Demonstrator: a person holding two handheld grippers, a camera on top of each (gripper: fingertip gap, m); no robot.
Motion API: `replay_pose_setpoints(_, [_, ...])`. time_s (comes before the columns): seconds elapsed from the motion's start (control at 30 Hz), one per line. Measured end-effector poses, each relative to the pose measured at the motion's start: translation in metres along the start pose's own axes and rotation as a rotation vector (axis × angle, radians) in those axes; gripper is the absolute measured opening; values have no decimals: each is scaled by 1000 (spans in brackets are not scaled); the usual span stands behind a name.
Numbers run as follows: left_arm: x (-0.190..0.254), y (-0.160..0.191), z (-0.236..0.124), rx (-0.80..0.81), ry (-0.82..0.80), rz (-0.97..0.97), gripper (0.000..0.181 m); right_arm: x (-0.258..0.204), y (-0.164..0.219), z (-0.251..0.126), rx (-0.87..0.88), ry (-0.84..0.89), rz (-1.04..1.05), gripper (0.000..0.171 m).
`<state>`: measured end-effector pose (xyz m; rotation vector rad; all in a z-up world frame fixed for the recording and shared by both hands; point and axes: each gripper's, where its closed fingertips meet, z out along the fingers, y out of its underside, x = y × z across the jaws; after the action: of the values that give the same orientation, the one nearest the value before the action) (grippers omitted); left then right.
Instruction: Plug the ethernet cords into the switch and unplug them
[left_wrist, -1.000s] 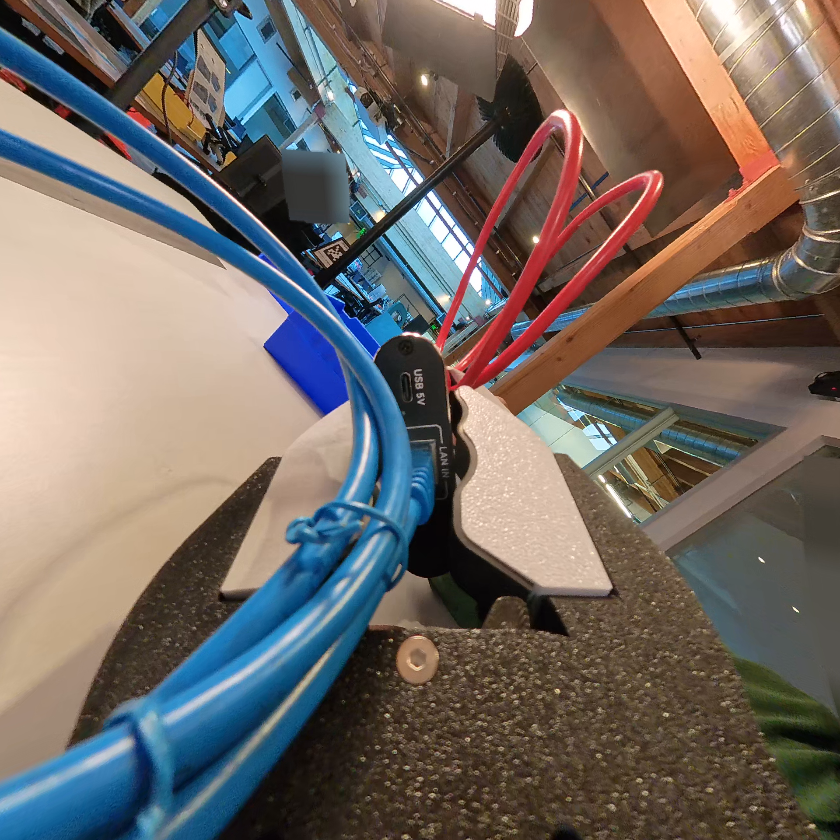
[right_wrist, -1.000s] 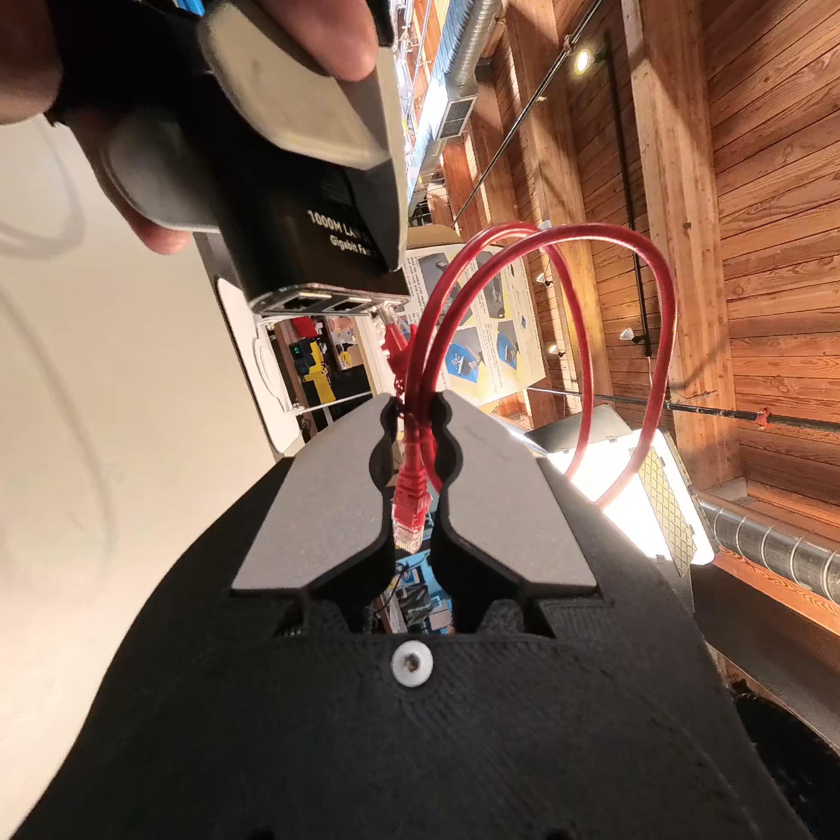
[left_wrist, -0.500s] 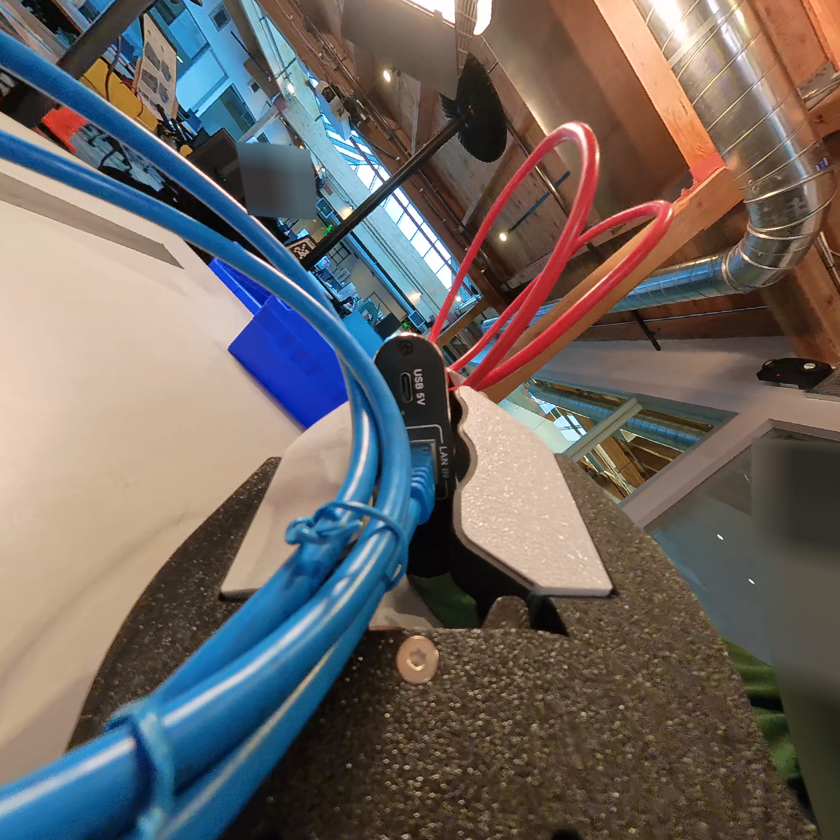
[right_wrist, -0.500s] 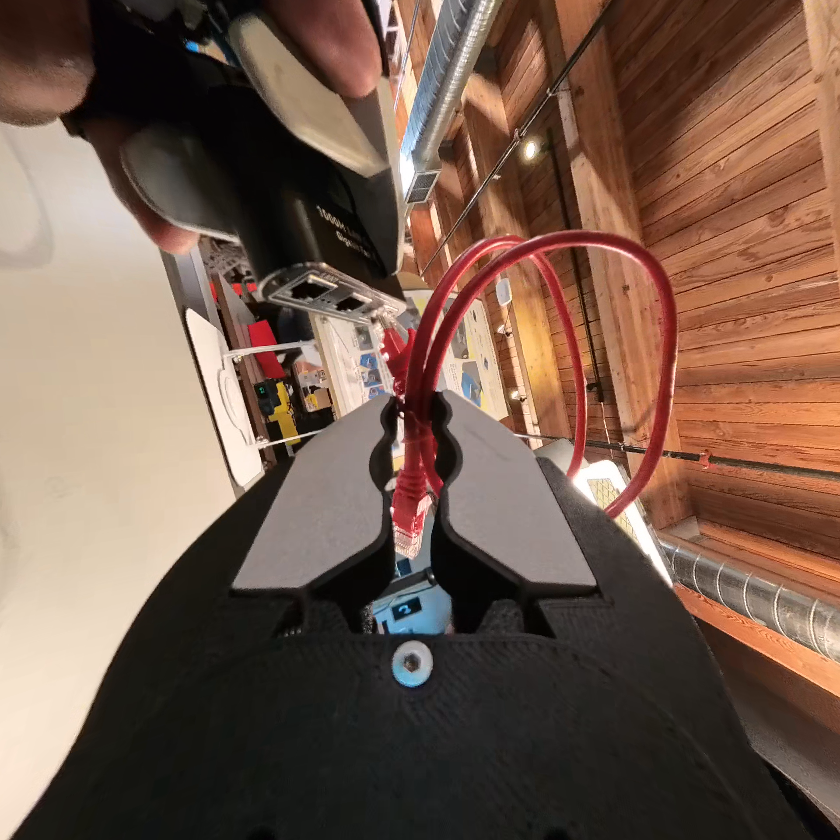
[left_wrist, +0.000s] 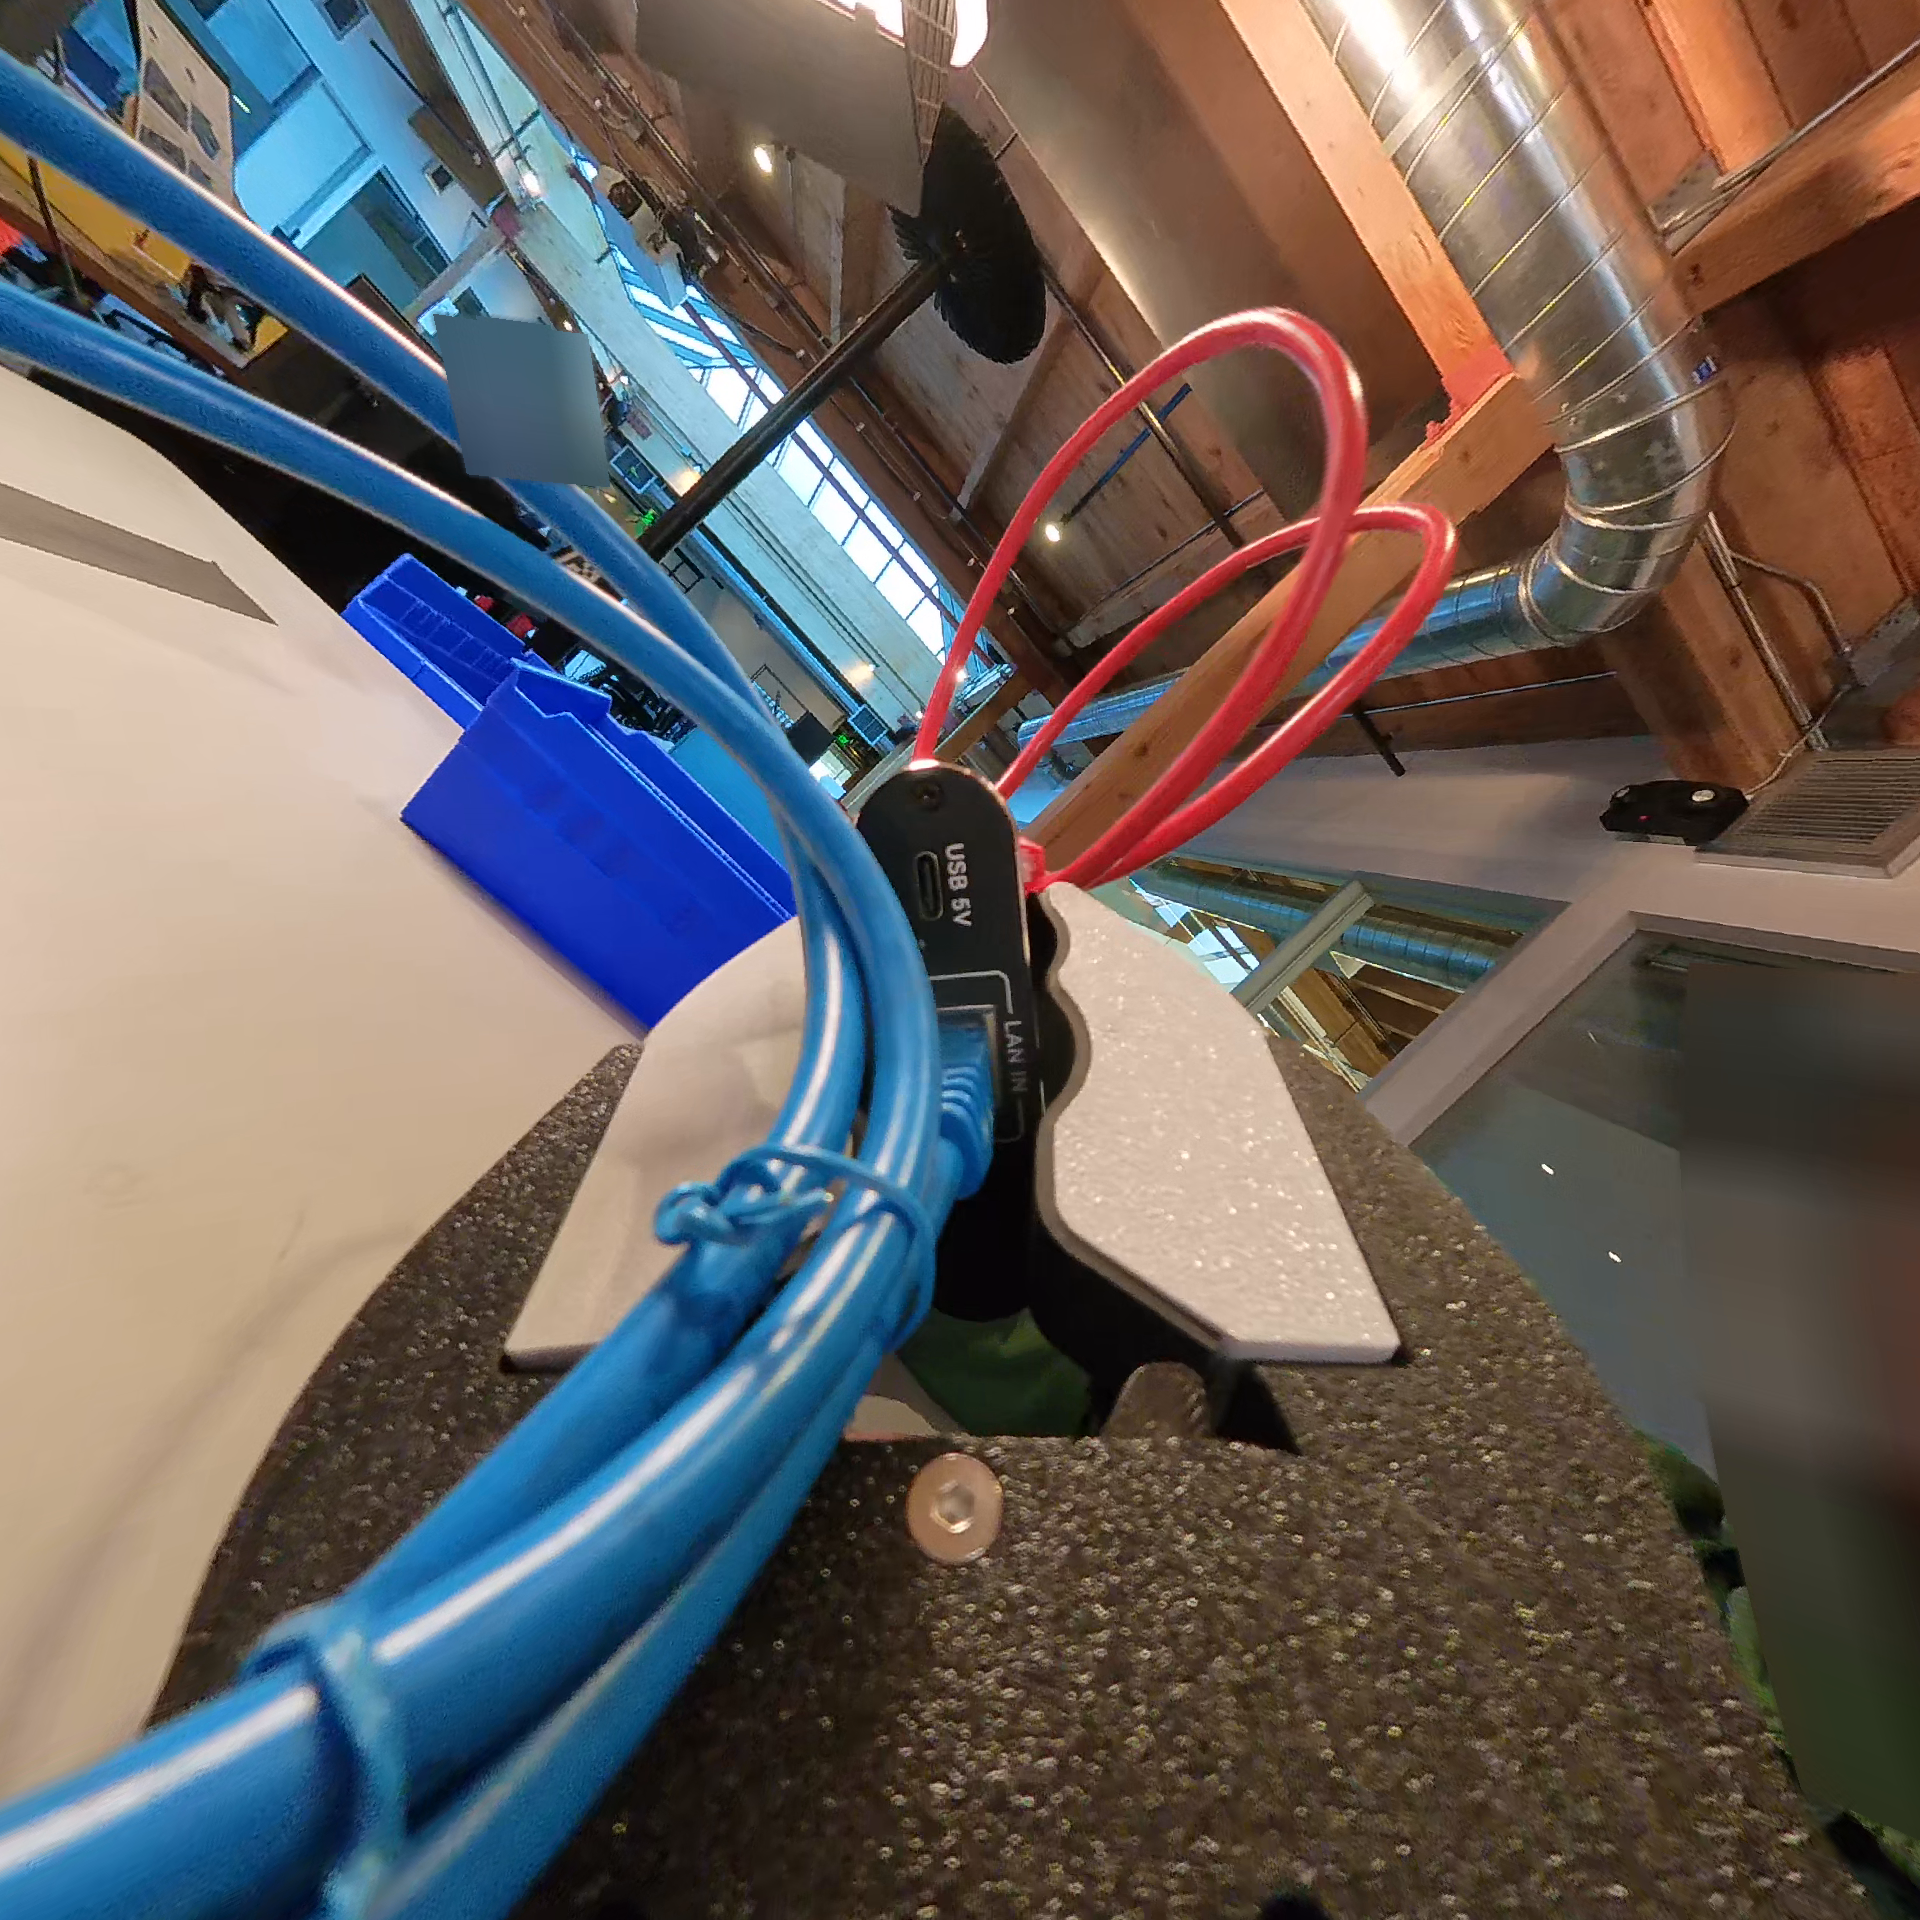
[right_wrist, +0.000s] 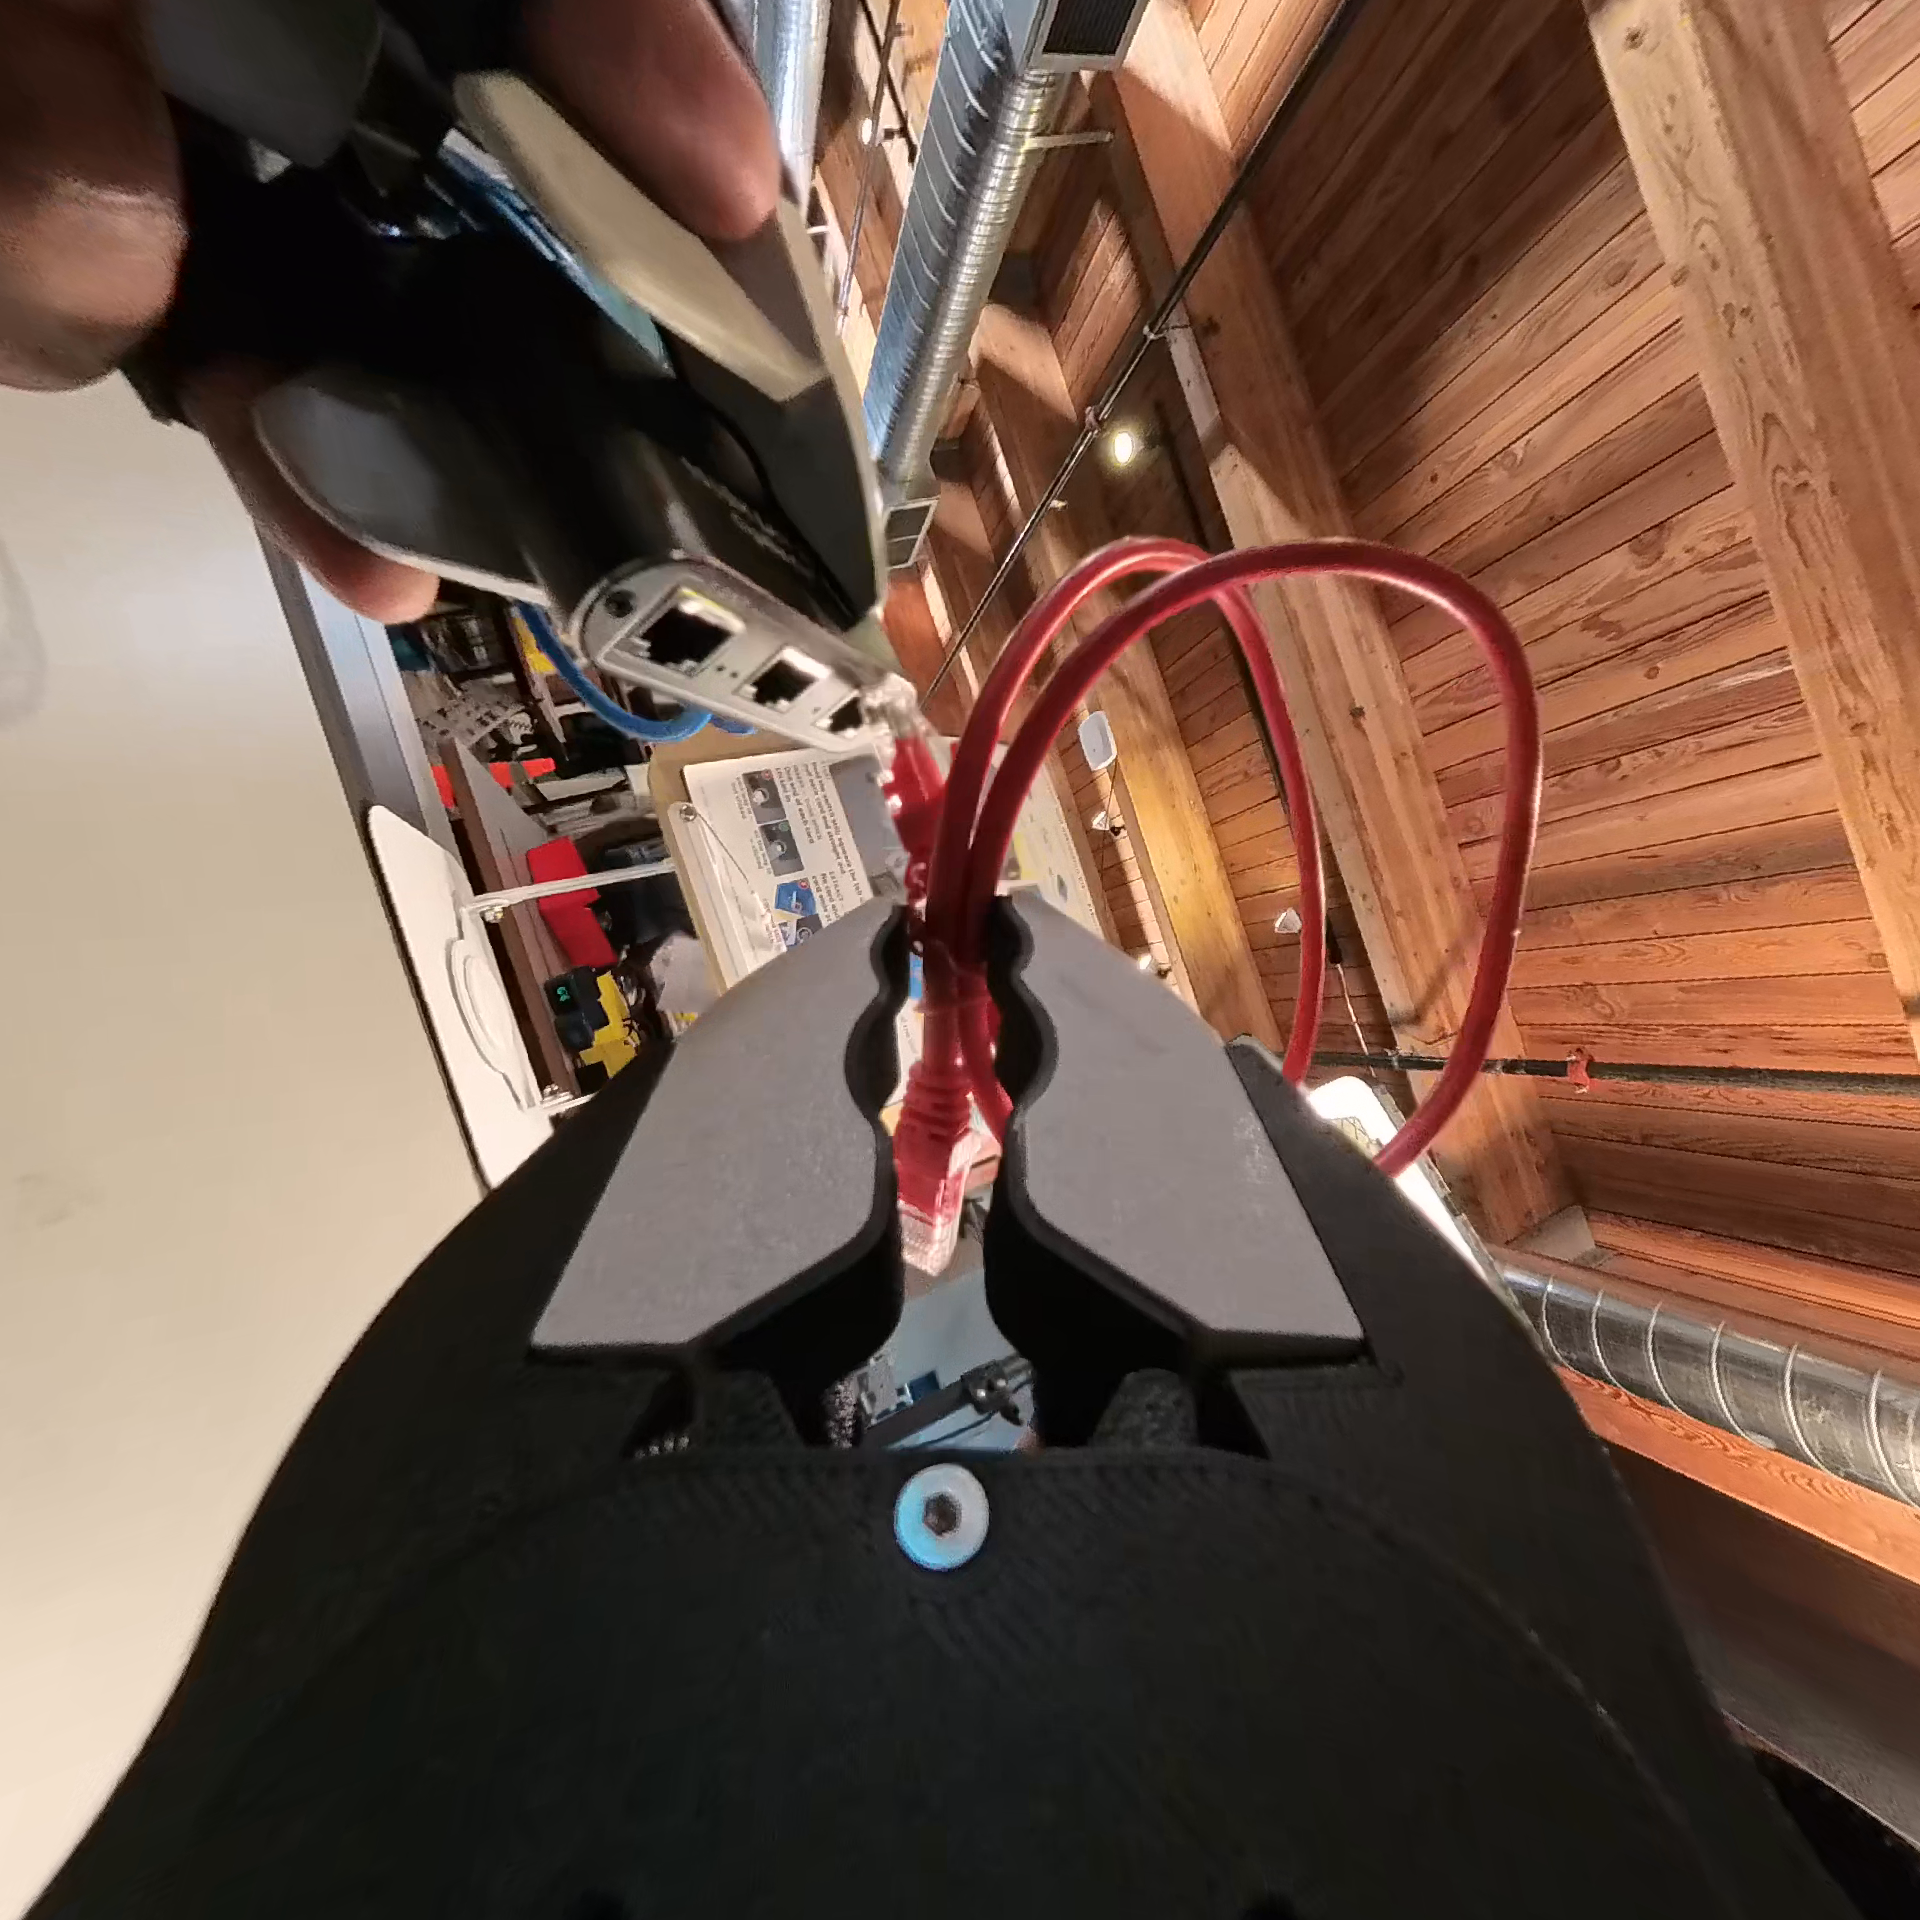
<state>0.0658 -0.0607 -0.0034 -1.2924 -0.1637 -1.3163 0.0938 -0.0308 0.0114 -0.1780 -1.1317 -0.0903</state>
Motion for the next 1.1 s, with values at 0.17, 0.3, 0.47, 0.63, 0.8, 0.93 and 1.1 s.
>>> replay_pose_setpoints(0.17, [4,1,1,-5,23,-1,28,3,0,-1,10,3,-3,14])
replay_pose_setpoints(0.3, [9,2,3,-8,51,3,28,2,-1,0,16,0,-24,14])
replay_pose_setpoints(0.47, [17,2,3,-5,93,11,28,8,2,-1,4,7,-1,14])
replay_pose_setpoints(0.63, [22,2,4,-7,116,28,28,9,7,1,-23,-16,59,14])
replay_pose_setpoints(0.8, [29,2,3,-53,78,242,28,-2,13,4,-67,-119,195,13])
replay_pose_setpoints(0.93, [35,0,-2,-112,-26,667,28,-14,11,2,-40,-262,392,14])
replay_pose_setpoints(1.1, [38,2,-12,-172,-145,1306,28,-23,-5,-6,58,-433,570,14])
